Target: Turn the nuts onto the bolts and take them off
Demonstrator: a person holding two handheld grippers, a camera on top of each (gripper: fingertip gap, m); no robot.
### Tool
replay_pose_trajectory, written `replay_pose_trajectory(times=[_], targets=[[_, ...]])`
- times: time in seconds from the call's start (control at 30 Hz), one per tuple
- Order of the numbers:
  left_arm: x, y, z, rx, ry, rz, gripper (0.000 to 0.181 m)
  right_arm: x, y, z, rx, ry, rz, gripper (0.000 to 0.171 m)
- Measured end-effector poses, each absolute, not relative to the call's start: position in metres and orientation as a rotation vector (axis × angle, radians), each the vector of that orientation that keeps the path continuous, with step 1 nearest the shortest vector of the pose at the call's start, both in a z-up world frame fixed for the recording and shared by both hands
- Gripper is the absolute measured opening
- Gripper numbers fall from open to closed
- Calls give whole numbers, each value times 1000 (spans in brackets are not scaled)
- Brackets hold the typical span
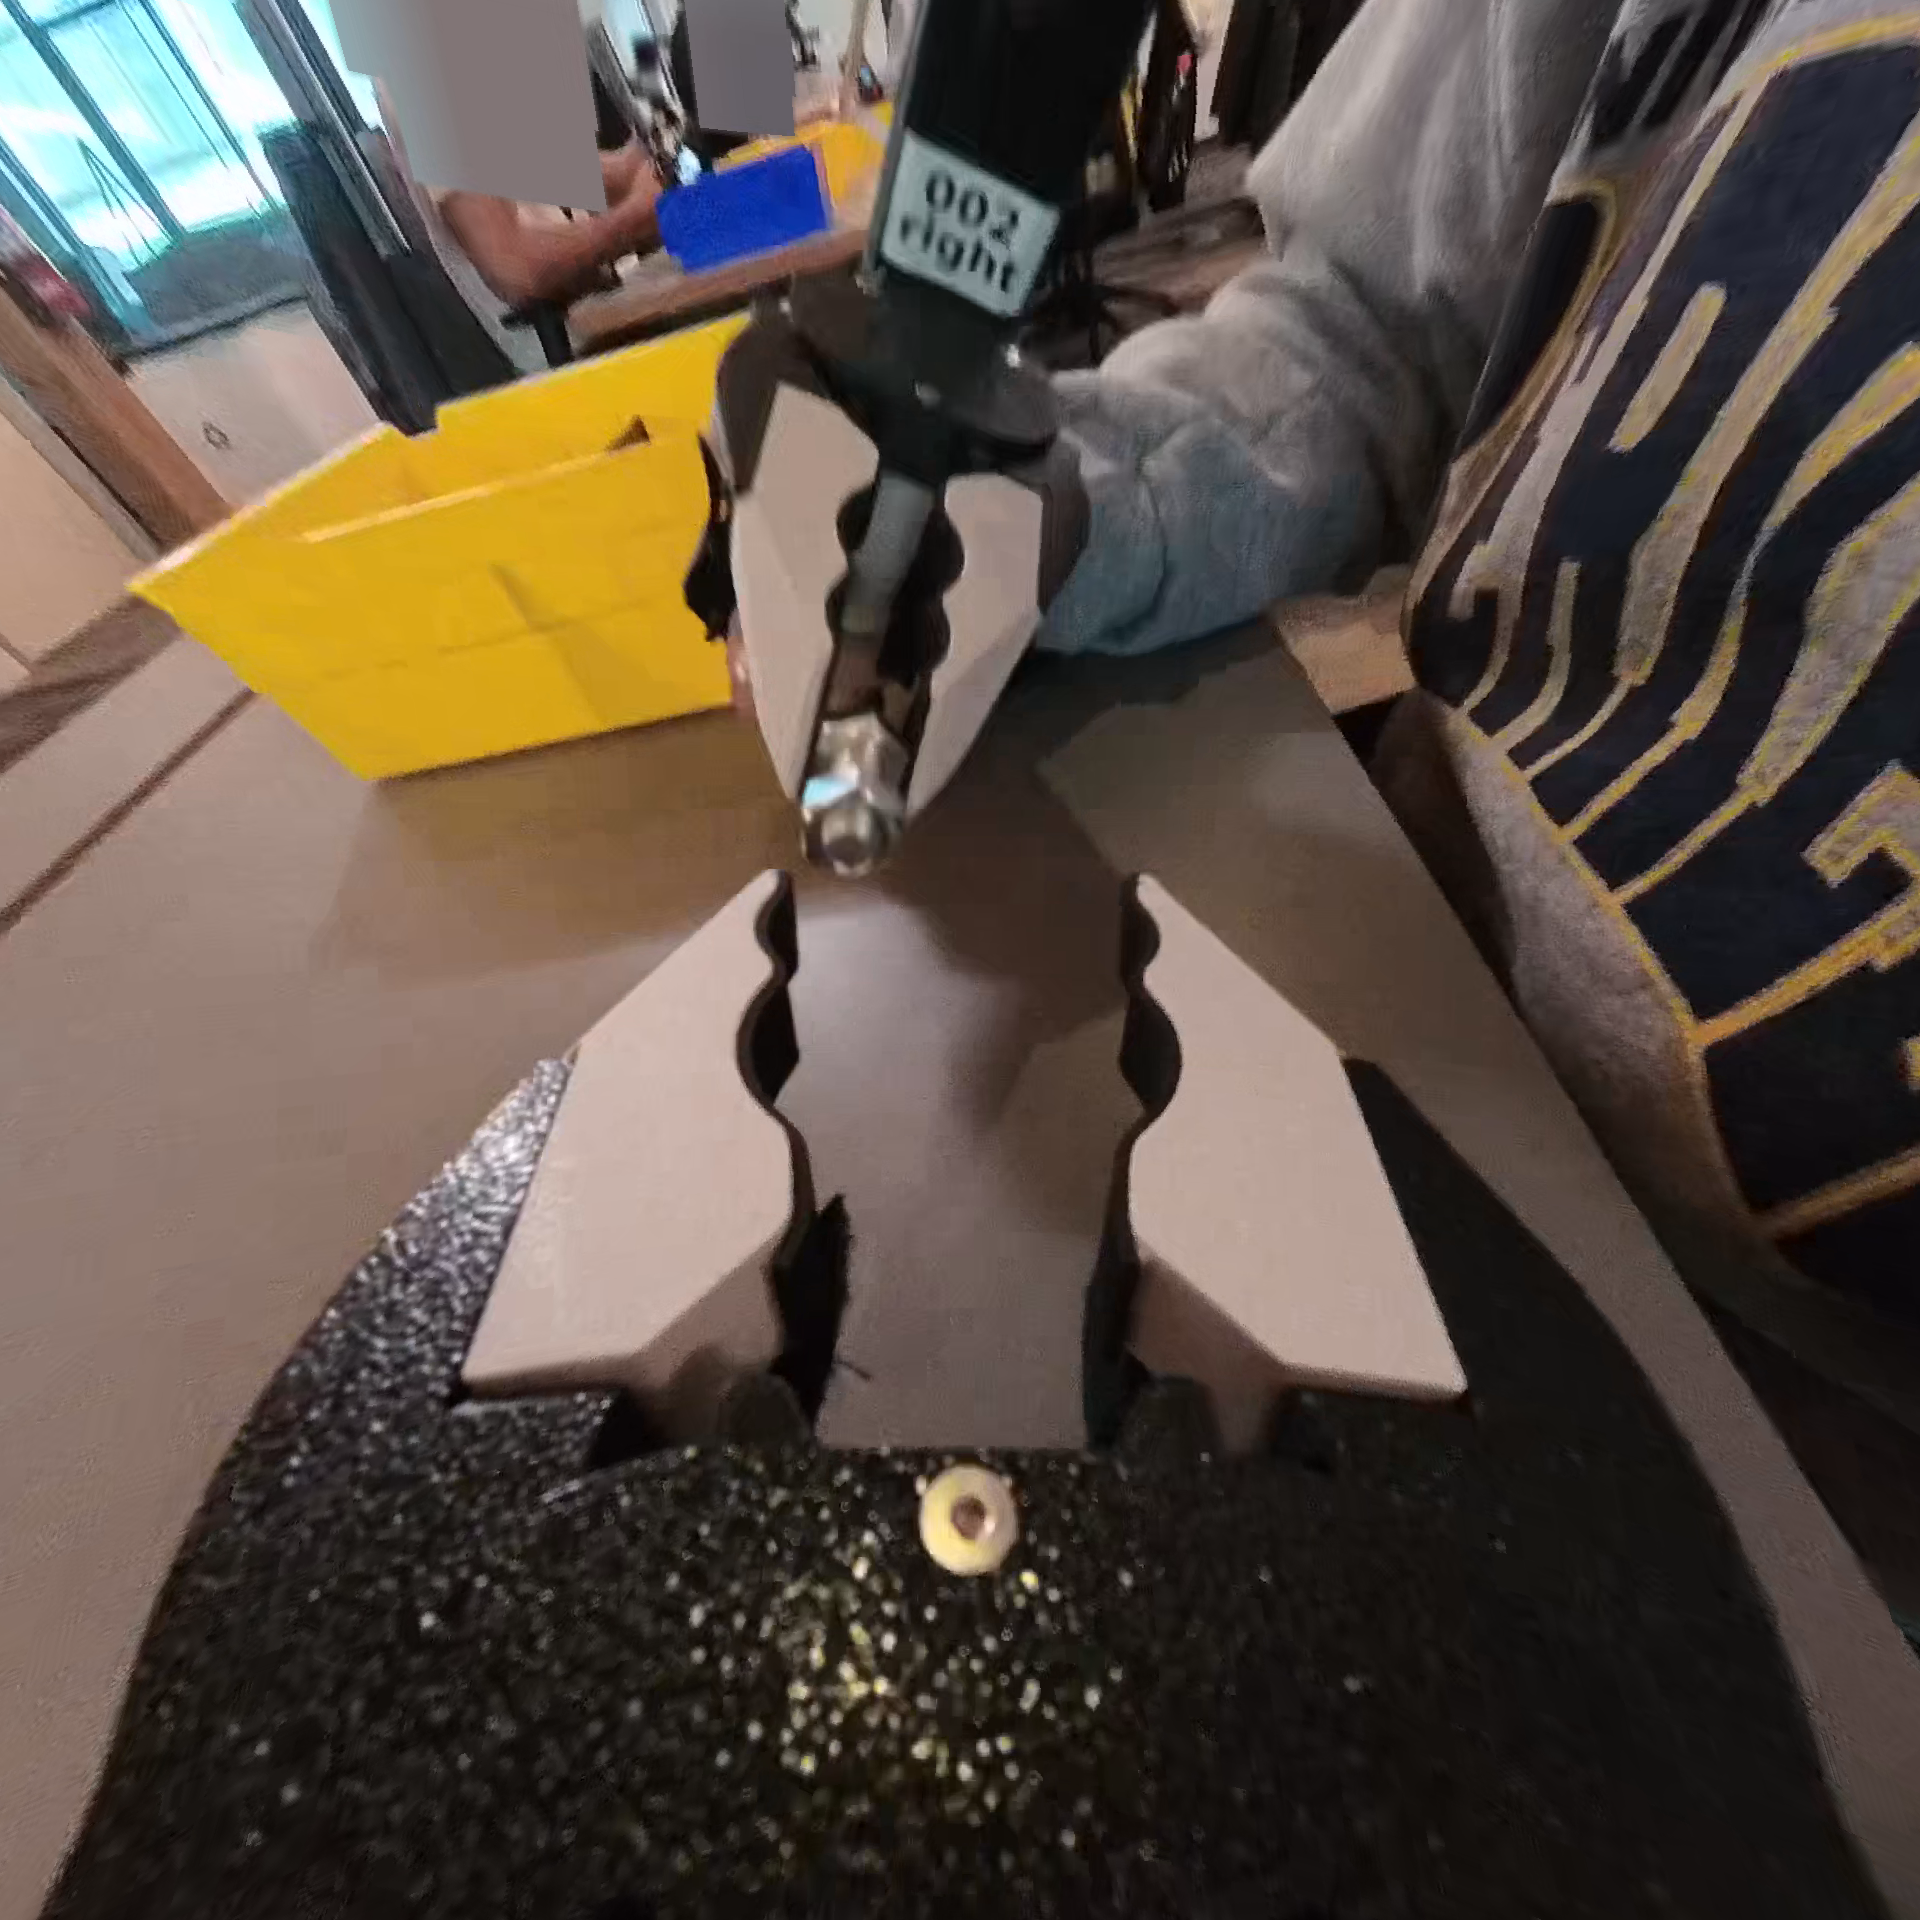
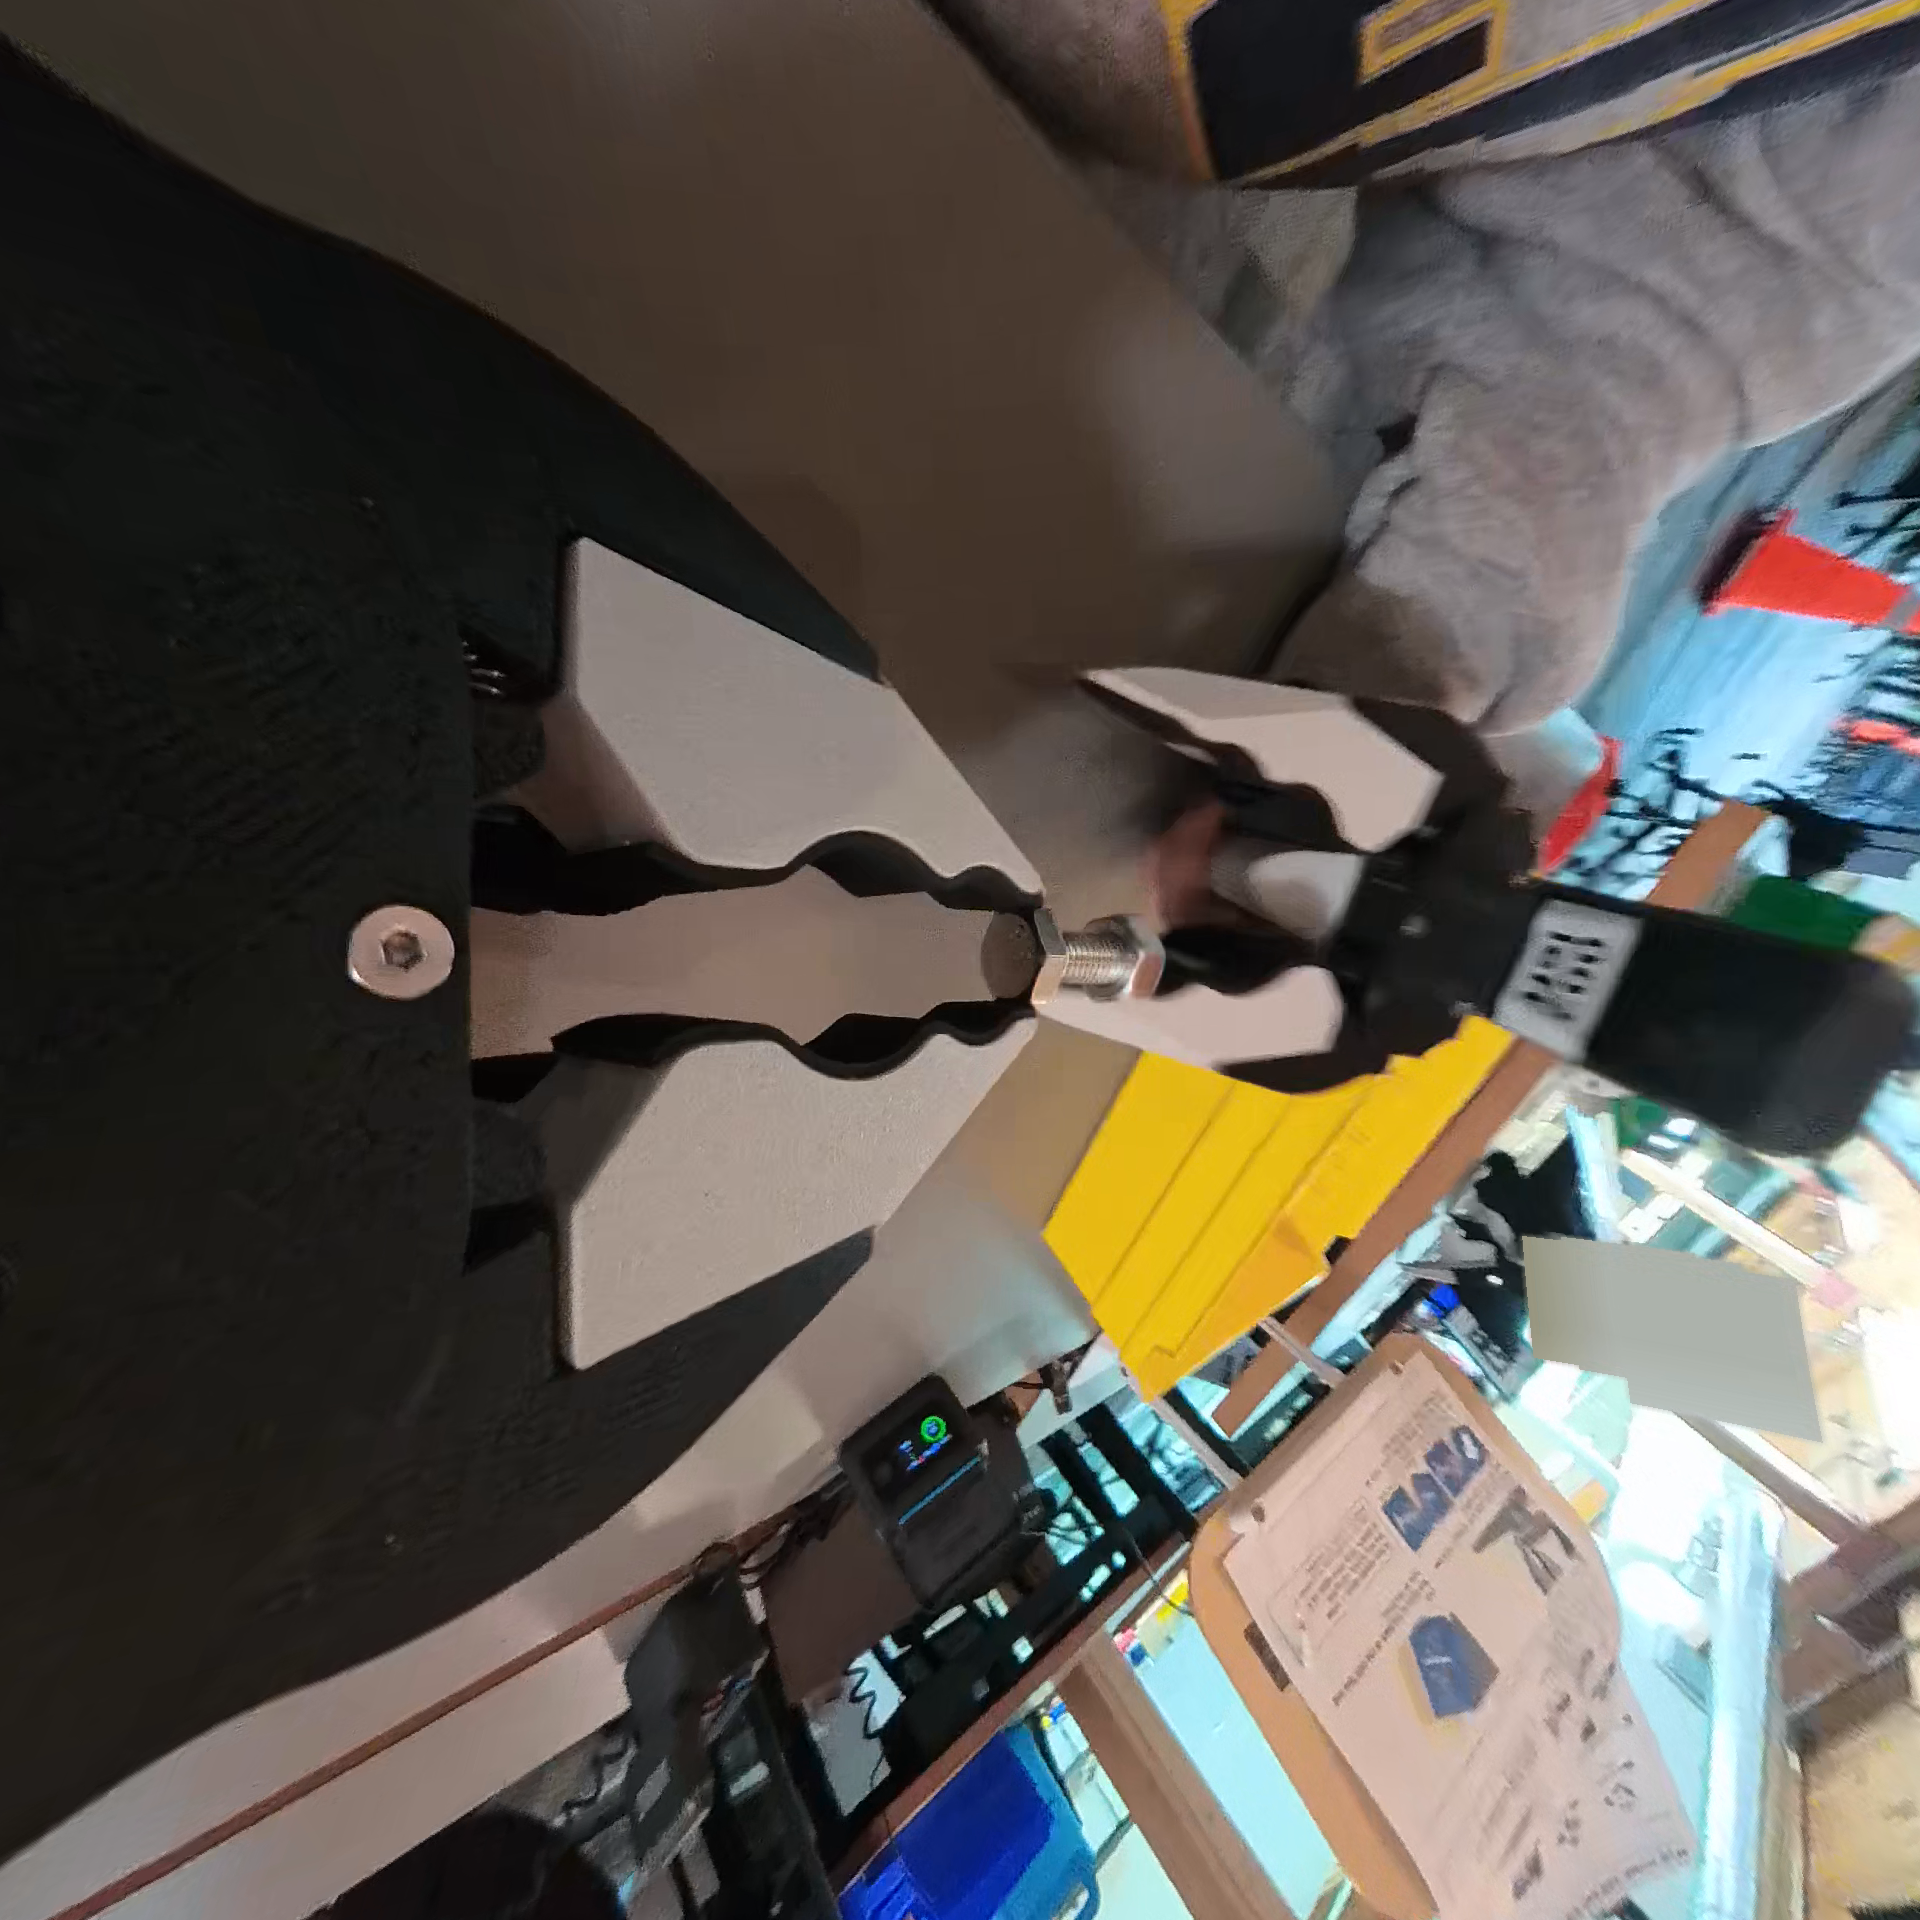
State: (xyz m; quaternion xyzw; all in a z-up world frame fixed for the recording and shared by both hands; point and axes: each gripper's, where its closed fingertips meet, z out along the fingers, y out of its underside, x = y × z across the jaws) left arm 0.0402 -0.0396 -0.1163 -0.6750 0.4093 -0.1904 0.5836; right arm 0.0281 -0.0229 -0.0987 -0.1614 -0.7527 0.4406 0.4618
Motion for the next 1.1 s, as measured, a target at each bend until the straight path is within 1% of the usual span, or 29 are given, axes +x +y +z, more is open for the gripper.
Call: replay_pose_trajectory(times=[0.07,0.13,0.17,0.2,0.23,0.3,0.43,0.5,0.53,0.57,0.6,0.63,0.67,0.77,0.9,0.97,1.0,1.03,1.07,1.1], targets=[[41,-42,-101,-1482,935,-429,60,27,-25,-111,-406,-1918,1054,16],[44,-45,-97,-1450,939,-421,58,25,-24,-116,-412,-1937,1023,16],[45,-45,-103,-1477,950,-438,57,24,-25,-112,-413,-1923,1035,16],[45,-44,-111,-1530,951,-453,61,25,-25,-105,-412,-1892,1059,16],[42,-42,-122,-1600,957,-466,58,26,-25,-96,-409,-1852,1084,16],[40,-39,-130,-1671,960,-475,61,28,-22,-82,-417,-1790,1132,16],[39,-41,-100,-1496,904,-443,61,27,-21,-105,-435,-1908,1065,16],[42,-46,-96,-1450,923,-438,59,25,-23,-115,-436,-1950,1036,16],[44,-46,-100,-1470,938,-453,58,25,-24,-113,-434,-1946,1040,16],[45,-45,-109,-1520,945,-473,62,24,-25,-109,-429,-1924,1052,16],[43,-42,-120,-1603,937,-493,62,25,-25,-102,-424,-1891,1067,16],[42,-41,-131,-1689,953,-528,56,26,-24,-93,-423,-1847,1095,16],[39,-37,-135,-1737,929,-538,58,27,-23,-86,-428,-1817,1124,16],[34,-33,-120,-1661,862,-499,64,26,-17,-96,-458,-1857,1094,16],[40,-45,-95,-1458,901,-443,59,25,-22,-113,-464,-1938,1070,16],[42,-45,-102,-1490,919,-459,56,24,-22,-108,-459,-1914,1081,16],[40,-41,-109,-1551,897,-482,62,25,-21,-102,-453,-1889,1086,16],[39,-41,-119,-1629,904,-542,57,26,-21,-95,-446,-1852,1101,16],[39,-41,-123,-1671,905,-587,56,27,-21,-87,-444,-1813,1131,16],[37,-38,-122,-1669,884,-579,59,28,-20,-84,-452,-1804,1148,16]])
